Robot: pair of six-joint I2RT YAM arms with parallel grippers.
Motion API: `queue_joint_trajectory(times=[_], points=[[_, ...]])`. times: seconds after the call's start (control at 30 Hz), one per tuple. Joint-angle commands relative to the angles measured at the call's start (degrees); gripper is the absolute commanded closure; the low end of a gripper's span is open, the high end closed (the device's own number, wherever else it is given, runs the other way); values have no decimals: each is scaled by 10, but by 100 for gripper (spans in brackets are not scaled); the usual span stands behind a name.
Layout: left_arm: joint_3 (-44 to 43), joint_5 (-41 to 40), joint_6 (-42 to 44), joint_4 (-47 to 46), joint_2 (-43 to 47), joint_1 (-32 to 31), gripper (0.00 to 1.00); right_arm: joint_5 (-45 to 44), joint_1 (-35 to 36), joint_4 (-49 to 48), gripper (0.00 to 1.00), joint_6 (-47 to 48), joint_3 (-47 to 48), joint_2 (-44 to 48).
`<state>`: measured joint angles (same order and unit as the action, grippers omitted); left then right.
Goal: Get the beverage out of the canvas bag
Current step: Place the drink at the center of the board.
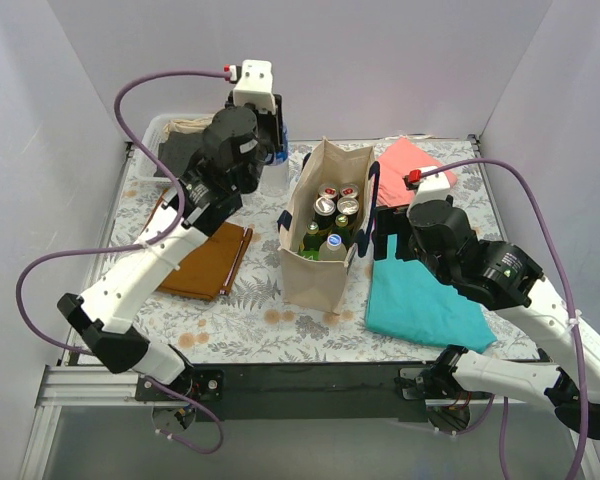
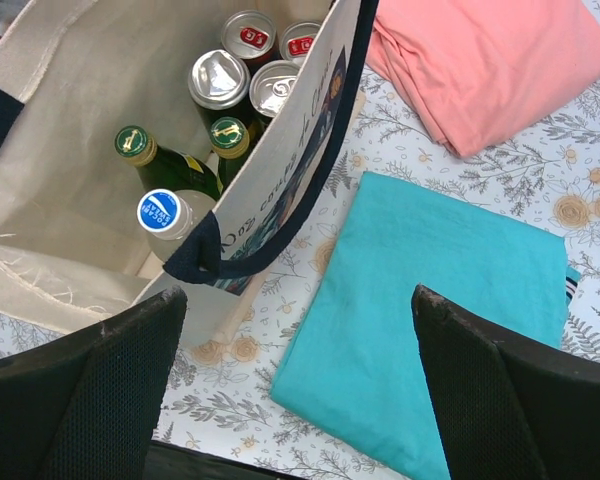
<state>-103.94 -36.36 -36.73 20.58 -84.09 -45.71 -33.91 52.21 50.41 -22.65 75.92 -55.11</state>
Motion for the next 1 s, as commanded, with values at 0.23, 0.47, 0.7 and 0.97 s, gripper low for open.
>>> queue_joint_trajectory(times=[0.23, 0.47, 0.7, 0.97], points=[[46, 175, -92, -55, -19, 174, 100, -14, 2, -22, 2, -17, 8, 18], [101, 226, -107, -108, -41, 207, 100, -20, 2, -22, 2, -20, 8, 11], [179, 245, -96, -168, -44, 211, 100, -25, 2, -21, 2, -19, 11, 4], [235, 231, -48, -254, -63, 212, 100, -19, 2, -21, 2, -21, 13, -14]])
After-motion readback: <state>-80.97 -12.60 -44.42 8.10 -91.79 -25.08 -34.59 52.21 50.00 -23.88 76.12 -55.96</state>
